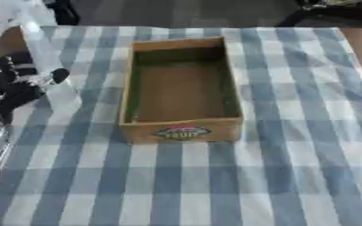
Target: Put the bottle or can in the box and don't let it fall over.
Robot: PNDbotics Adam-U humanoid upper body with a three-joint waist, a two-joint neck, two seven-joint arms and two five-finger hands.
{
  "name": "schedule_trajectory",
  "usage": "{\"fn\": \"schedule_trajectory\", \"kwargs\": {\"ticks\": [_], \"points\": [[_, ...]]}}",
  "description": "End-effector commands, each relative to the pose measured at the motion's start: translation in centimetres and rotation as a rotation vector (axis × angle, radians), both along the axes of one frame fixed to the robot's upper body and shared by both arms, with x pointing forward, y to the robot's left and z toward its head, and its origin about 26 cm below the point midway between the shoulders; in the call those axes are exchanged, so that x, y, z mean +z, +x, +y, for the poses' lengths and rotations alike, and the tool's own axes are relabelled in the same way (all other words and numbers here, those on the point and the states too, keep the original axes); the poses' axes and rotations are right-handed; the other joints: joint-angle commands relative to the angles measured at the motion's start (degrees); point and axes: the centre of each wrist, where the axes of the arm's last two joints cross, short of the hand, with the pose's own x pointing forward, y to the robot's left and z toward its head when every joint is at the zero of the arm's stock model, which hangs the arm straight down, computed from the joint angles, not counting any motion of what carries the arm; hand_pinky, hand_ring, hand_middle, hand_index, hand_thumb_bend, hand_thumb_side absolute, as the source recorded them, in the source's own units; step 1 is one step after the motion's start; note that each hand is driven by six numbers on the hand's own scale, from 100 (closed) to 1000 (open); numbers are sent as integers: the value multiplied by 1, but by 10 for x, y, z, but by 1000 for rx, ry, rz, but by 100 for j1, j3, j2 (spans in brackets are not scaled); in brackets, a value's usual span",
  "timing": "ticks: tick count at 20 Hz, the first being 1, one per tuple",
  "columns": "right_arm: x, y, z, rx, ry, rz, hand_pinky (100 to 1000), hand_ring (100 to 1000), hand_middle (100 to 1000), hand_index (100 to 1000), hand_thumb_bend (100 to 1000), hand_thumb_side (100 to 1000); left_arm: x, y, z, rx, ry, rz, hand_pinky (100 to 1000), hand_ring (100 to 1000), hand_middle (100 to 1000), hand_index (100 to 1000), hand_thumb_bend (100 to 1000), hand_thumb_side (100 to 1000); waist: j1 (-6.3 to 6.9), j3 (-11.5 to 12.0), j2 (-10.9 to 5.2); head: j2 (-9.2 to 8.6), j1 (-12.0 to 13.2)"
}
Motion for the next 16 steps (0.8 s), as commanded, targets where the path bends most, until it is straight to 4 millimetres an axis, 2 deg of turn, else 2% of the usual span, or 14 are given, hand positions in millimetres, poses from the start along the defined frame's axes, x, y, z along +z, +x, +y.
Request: {"fn": "schedule_trajectory", "kwargs": {"ticks": [1, 6, 16], "points": [[9, -5, 1, 2, -20, -34, 910, 988, 1000, 820, 100, 573, 8, 4, 3, 16, 17, -11, 549, 697, 702, 745, 901, 240, -2, -9, -87, 38, -107], [9, -5, 1, 6, -21, -31, 910, 985, 1000, 818, 100, 575, 5, 11, 4, 58, 28, 6, 548, 696, 702, 743, 907, 233, -12, -10, -85, 120, -209], [8, -4, 2, 18, -25, -22, 912, 981, 1000, 817, 100, 577, 2, 17, 5, 124, 39, 21, 547, 698, 704, 748, 929, 214, -1, -12, -68, 72, -171]]}}
